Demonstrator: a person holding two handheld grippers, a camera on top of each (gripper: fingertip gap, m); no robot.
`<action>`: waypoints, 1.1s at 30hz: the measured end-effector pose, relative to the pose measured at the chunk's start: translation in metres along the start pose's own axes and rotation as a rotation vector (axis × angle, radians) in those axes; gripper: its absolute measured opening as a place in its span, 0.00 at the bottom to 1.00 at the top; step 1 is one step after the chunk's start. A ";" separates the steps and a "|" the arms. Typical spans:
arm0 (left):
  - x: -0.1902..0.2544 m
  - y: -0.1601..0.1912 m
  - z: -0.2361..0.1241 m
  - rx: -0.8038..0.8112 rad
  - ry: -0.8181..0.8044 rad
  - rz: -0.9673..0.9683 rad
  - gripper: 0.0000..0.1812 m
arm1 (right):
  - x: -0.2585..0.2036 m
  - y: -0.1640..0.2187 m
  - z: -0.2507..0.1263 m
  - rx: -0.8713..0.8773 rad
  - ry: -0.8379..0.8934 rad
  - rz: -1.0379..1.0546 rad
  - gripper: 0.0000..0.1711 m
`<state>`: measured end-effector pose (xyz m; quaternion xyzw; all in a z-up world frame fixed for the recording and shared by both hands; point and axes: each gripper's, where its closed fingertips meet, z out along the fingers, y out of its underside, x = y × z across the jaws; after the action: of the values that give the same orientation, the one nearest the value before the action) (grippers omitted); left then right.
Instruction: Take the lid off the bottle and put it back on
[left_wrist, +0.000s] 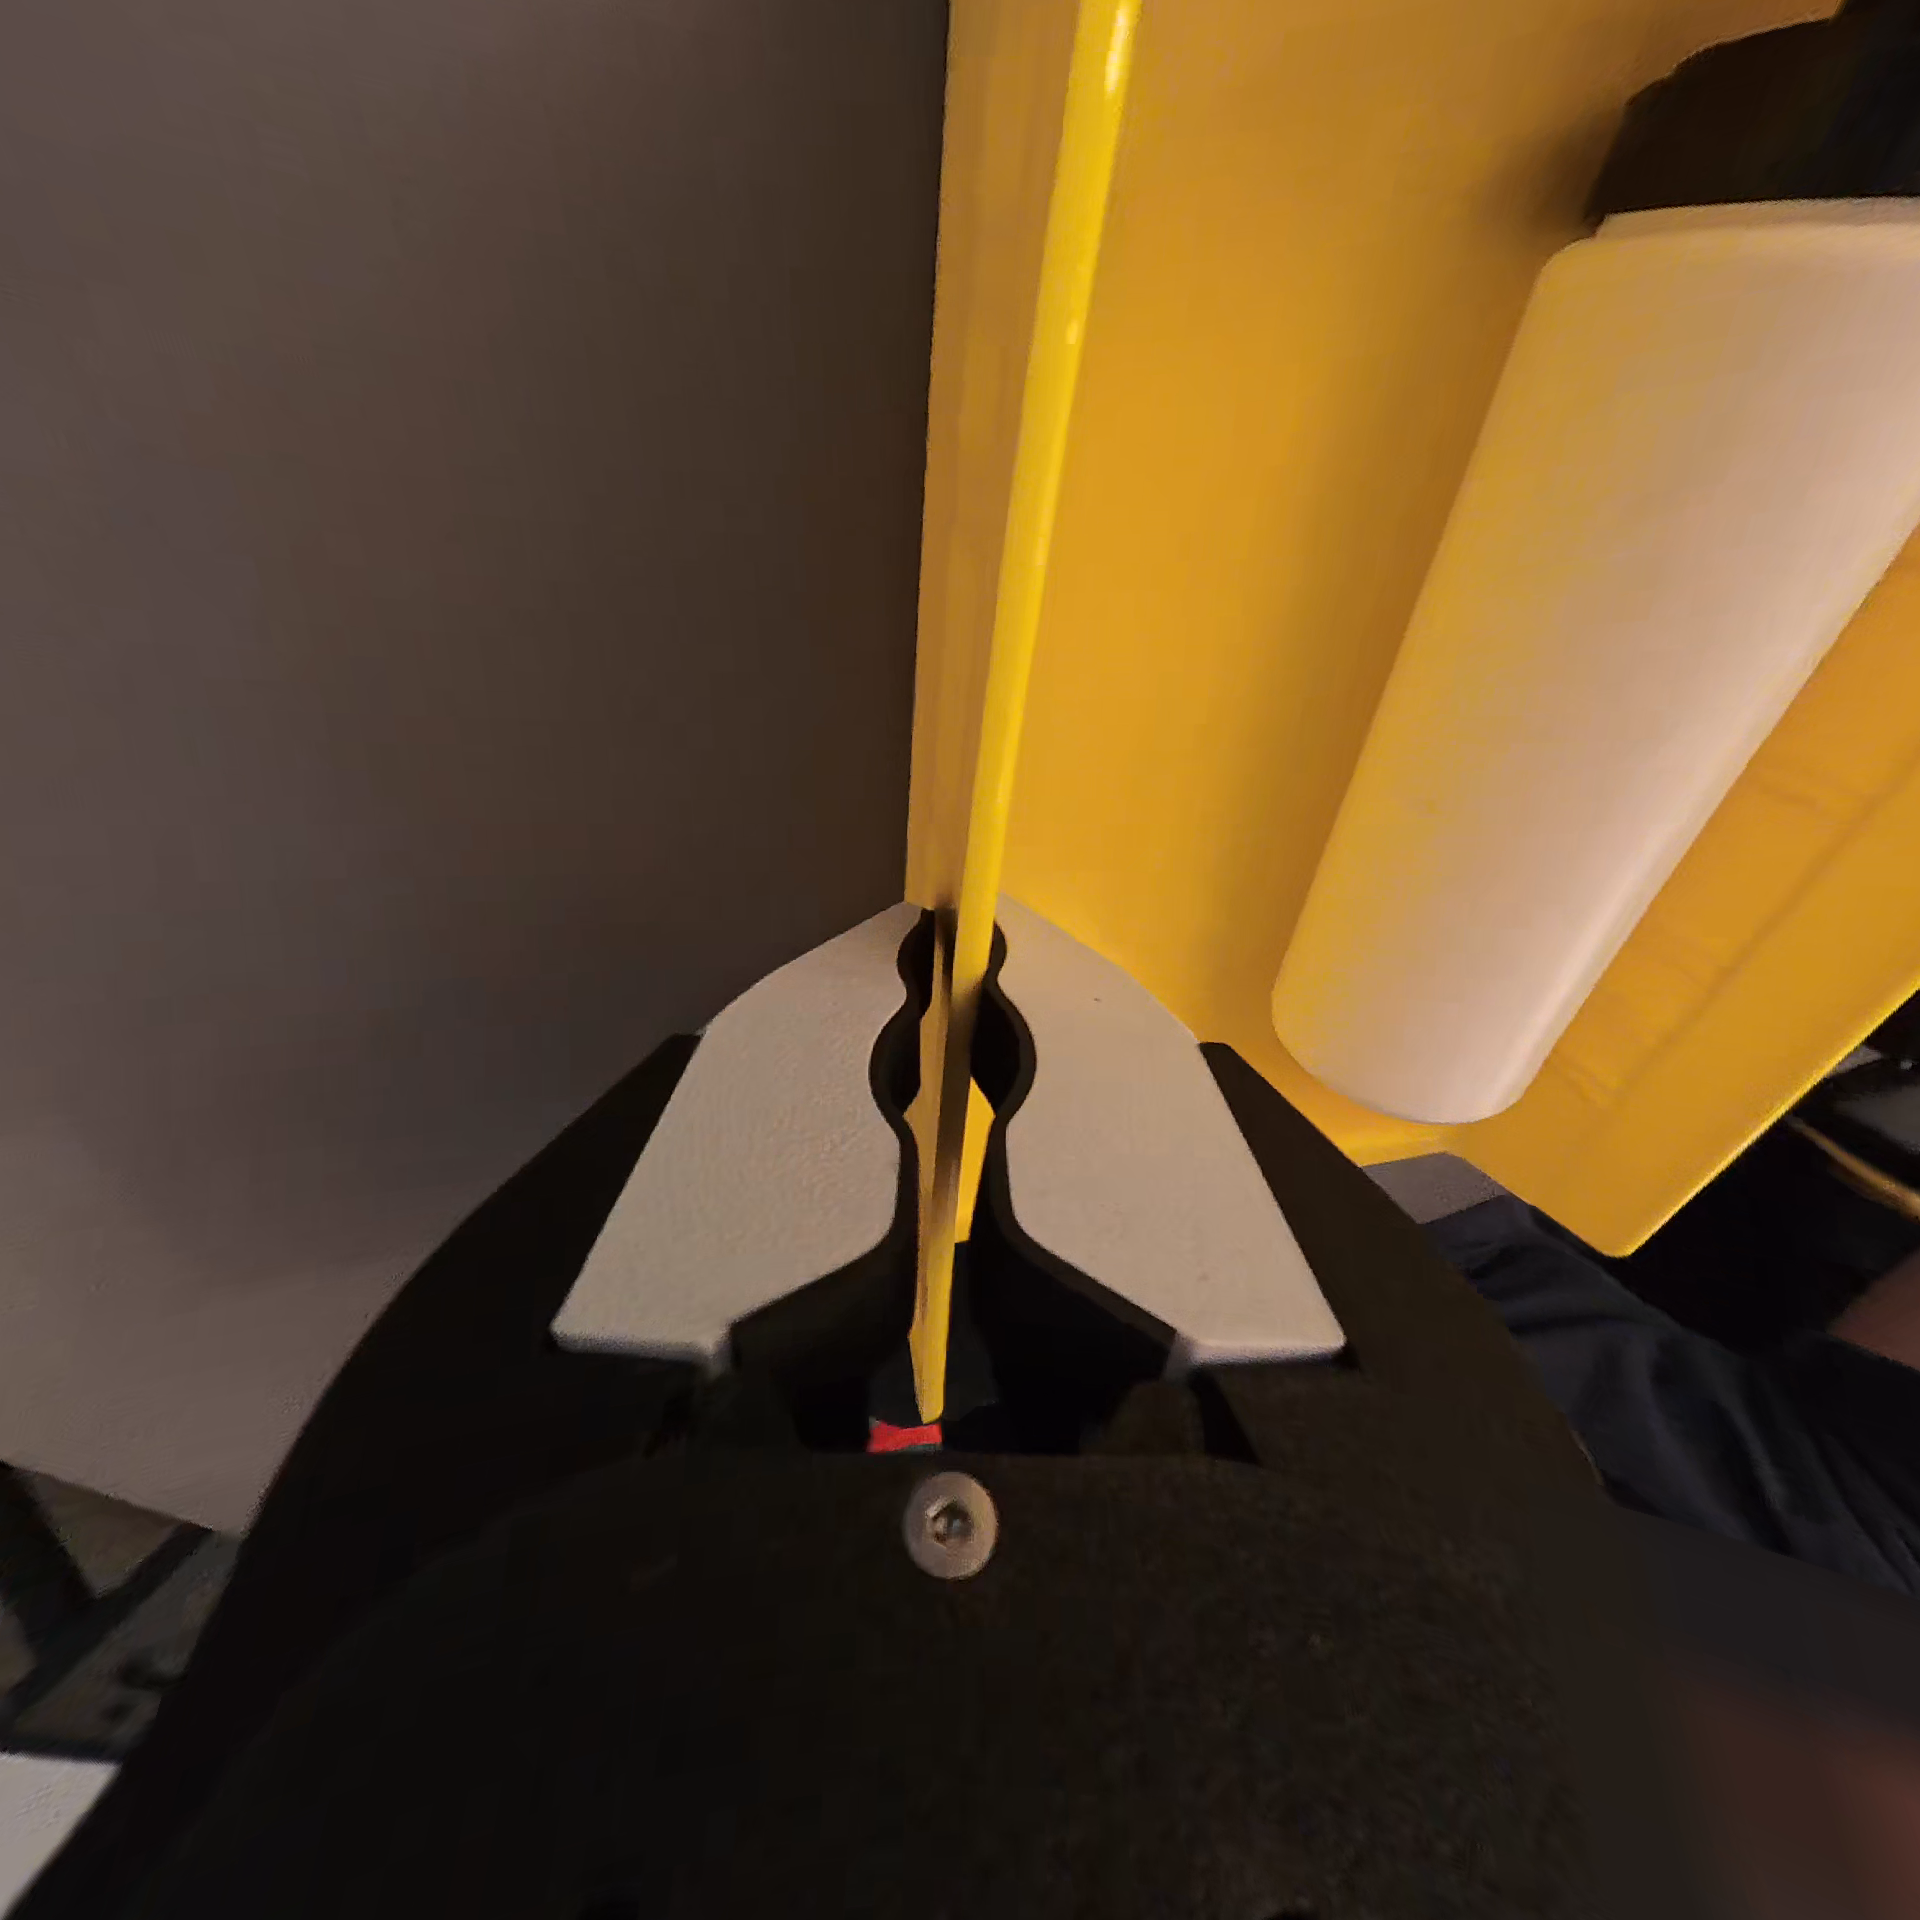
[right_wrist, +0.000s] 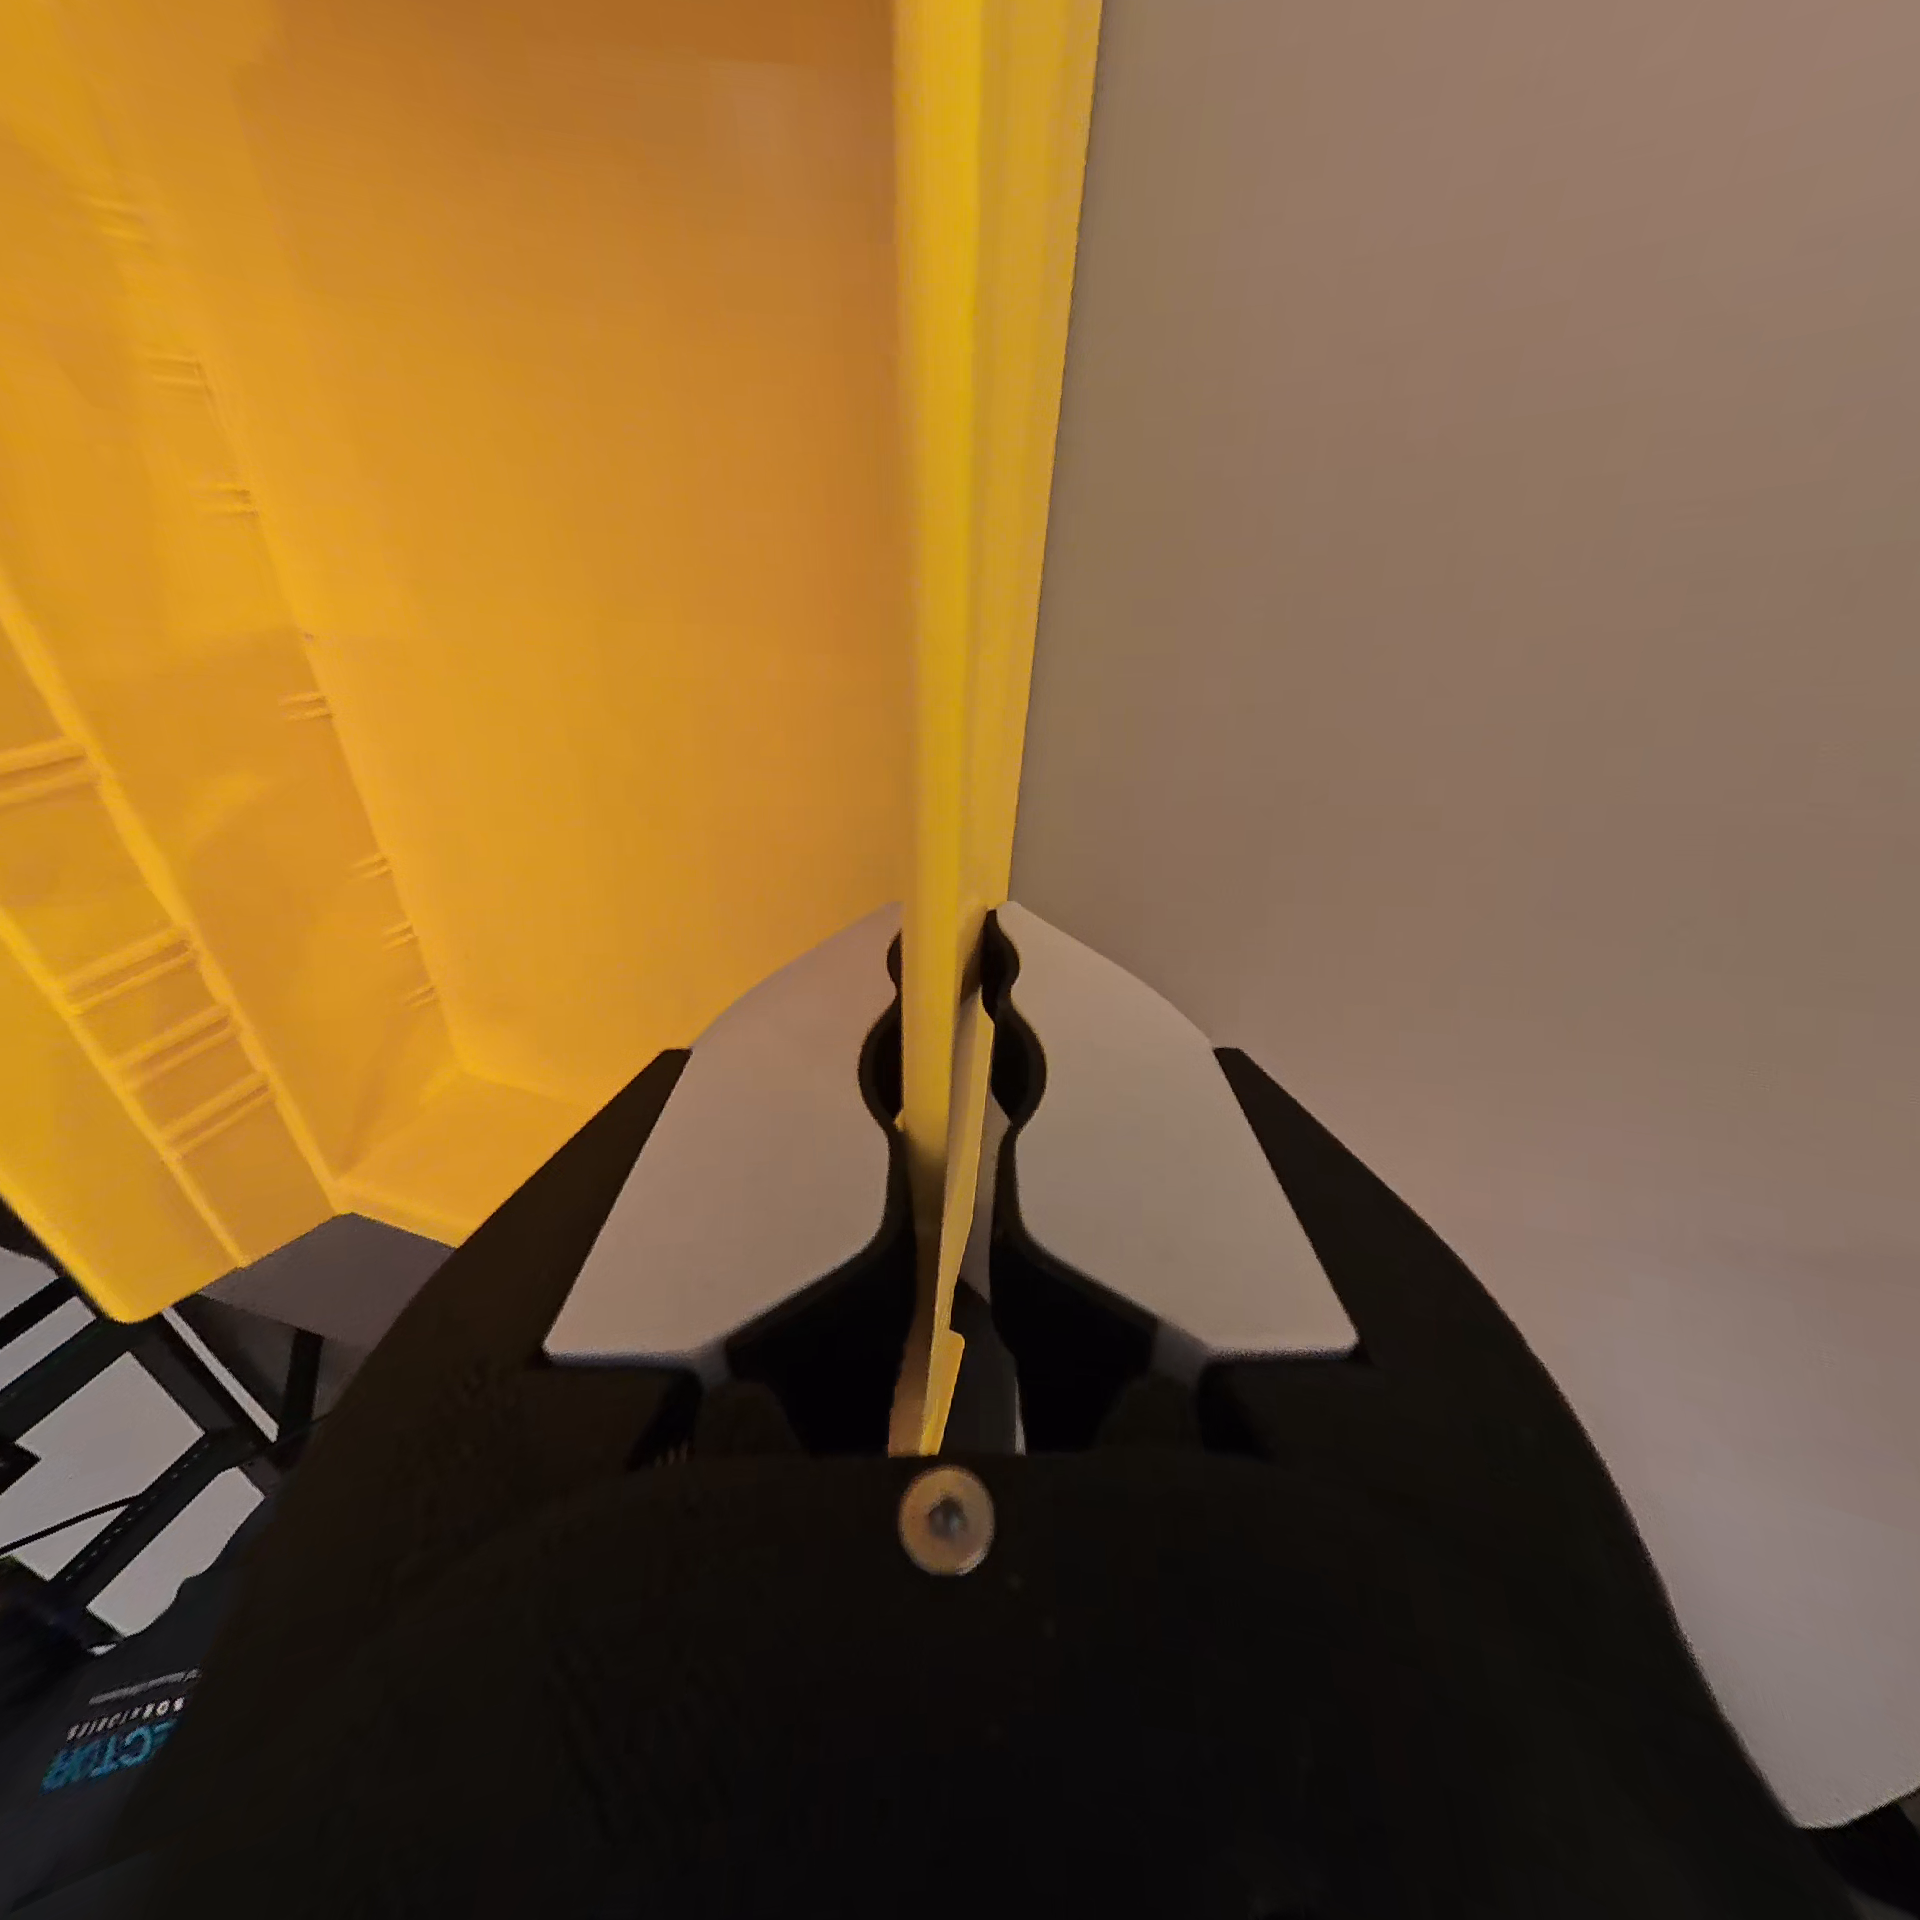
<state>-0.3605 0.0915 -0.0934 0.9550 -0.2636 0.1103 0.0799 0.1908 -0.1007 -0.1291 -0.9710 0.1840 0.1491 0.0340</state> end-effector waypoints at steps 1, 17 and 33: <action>-0.009 0.002 -0.002 0.015 0.014 -0.016 0.02 | 0.000 -0.001 0.000 0.001 0.002 -0.001 0.06; -0.096 0.021 -0.024 0.165 -0.036 -0.065 0.02 | 0.003 -0.005 0.000 0.013 0.037 -0.093 0.05; -0.096 0.018 -0.024 0.203 -0.138 0.040 0.03 | 0.007 0.002 -0.002 0.012 0.055 -0.099 0.05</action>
<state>-0.4539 0.1281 -0.0929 0.9579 -0.2752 0.0720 -0.0379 0.1968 -0.1055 -0.1295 -0.9824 0.1375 0.1193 0.0422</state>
